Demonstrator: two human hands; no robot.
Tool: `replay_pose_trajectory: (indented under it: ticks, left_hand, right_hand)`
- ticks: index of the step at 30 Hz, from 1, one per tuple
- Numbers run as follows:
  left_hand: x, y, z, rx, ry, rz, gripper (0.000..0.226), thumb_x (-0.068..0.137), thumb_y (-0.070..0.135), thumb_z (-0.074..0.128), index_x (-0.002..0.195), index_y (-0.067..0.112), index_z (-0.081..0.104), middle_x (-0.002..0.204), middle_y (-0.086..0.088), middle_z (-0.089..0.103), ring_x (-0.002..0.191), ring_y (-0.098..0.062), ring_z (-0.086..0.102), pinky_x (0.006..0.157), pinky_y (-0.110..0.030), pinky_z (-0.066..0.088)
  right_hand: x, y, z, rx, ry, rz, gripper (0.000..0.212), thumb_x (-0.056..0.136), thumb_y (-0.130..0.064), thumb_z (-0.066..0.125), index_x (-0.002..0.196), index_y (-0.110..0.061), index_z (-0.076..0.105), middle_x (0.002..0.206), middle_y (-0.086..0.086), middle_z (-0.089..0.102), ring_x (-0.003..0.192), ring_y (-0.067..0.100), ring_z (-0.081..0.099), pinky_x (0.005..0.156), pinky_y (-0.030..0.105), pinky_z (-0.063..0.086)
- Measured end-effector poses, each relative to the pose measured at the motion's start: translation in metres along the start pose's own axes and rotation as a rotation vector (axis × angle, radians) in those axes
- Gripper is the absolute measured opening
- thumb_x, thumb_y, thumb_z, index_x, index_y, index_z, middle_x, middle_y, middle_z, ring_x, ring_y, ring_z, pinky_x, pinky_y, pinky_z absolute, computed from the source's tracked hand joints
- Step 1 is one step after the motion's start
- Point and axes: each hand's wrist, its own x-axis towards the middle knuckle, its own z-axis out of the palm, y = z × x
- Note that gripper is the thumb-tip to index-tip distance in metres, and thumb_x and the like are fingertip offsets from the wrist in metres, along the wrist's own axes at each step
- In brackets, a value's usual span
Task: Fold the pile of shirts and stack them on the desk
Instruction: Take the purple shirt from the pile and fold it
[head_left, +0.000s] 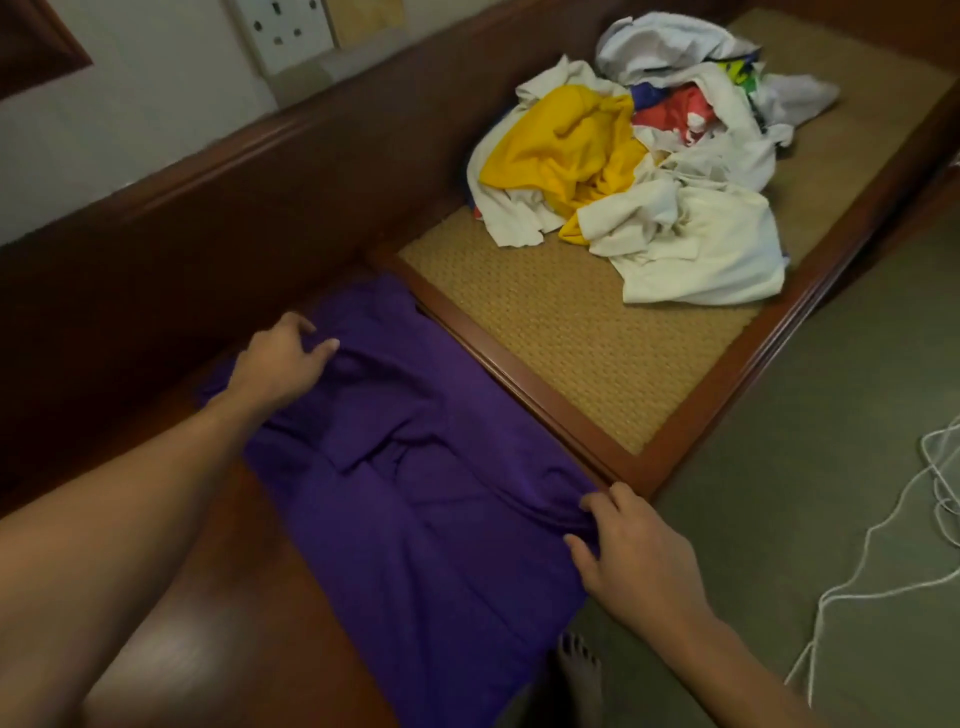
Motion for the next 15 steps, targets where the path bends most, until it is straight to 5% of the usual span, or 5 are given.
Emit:
replay_pose_trajectory:
  ticks: [4,7,11,15]
  left_hand:
    - [-0.01,-0.007,0.001,0.291,-0.108,0.009,0.038,0.094,0.047,0.064,0.122,0.024,0.059,0.125,-0.008,0.066,0.125,-0.033,0.056,0.107,-0.051,0.032]
    - [-0.014,-0.01,-0.004,0.087,0.027,0.073,0.021,0.099,0.026,0.061,0.116,0.014,0.062,0.114,-0.021,0.068,0.111,-0.041,0.061,0.098,-0.049,0.043]
    - [-0.011,-0.011,-0.024,0.046,0.175,0.131,0.019,0.099,0.023,0.059,0.114,0.012,0.062,0.117,-0.026,0.062,0.11,-0.048,0.058,0.095,-0.054,0.047]
    - [-0.025,-0.015,-0.023,0.187,0.056,0.076,0.053,0.096,0.043,0.063,0.136,0.011,0.049,0.134,-0.029,0.046,0.119,-0.052,0.05,0.1,-0.062,0.042]
  right_hand:
    - [-0.017,0.023,0.008,0.051,0.009,0.042,0.027,0.079,-0.028,0.078,0.101,-0.022,0.064,0.101,-0.001,0.047,0.087,0.021,0.059,0.053,0.037,0.057]
    - [-0.015,0.022,0.0,0.112,0.133,0.059,0.011,0.088,-0.025,0.069,0.095,-0.021,0.061,0.094,-0.002,0.054,0.08,0.021,0.062,0.055,0.035,0.053]
    - [-0.026,0.014,-0.018,0.161,0.306,0.065,0.013,0.094,-0.028,0.061,0.105,-0.022,0.062,0.095,-0.004,0.063,0.075,0.015,0.065,0.053,0.025,0.046]
    - [-0.056,0.01,0.002,0.077,0.052,0.155,0.041,0.087,-0.035,0.07,0.123,-0.021,0.056,0.106,-0.002,0.056,0.087,0.018,0.065,0.058,0.032,0.053]
